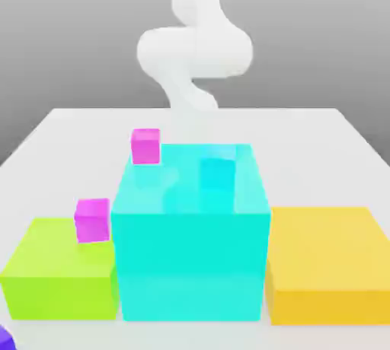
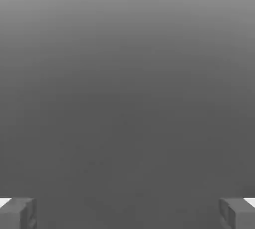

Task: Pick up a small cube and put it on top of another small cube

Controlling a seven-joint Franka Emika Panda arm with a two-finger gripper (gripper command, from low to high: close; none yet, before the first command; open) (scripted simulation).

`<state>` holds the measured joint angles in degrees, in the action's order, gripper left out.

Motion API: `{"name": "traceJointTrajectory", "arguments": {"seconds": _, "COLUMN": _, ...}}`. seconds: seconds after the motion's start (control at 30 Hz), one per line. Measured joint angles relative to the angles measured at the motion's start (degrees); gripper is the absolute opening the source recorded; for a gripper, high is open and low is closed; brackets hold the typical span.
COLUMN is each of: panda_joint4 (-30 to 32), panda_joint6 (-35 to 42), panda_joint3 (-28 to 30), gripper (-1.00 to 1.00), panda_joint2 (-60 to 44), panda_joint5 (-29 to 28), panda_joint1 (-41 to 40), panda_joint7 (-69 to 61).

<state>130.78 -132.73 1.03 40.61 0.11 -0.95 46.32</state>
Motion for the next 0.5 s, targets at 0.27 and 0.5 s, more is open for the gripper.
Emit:
{"name": "traceJointTrajectory", "arguments": {"seconds": 0.27, "panda_joint4": -3.3, "panda_joint6": -3.1, "panda_joint3": 3.9, "gripper": 0.00, "panda_joint2": -16.9, "panda_joint5": 0.7, "panda_joint1": -2.8, "panda_joint7": 1.2}}
{"name": "traceJointTrajectory", "arguments": {"seconds": 0.5, "panda_joint4": -6.0, "panda_joint6": -5.7, "panda_joint3": 7.6, "gripper": 0.00, "panda_joint2": -31.4, "panda_joint5": 2.7, "panda_joint1": -5.1, "panda_joint7": 1.4}}
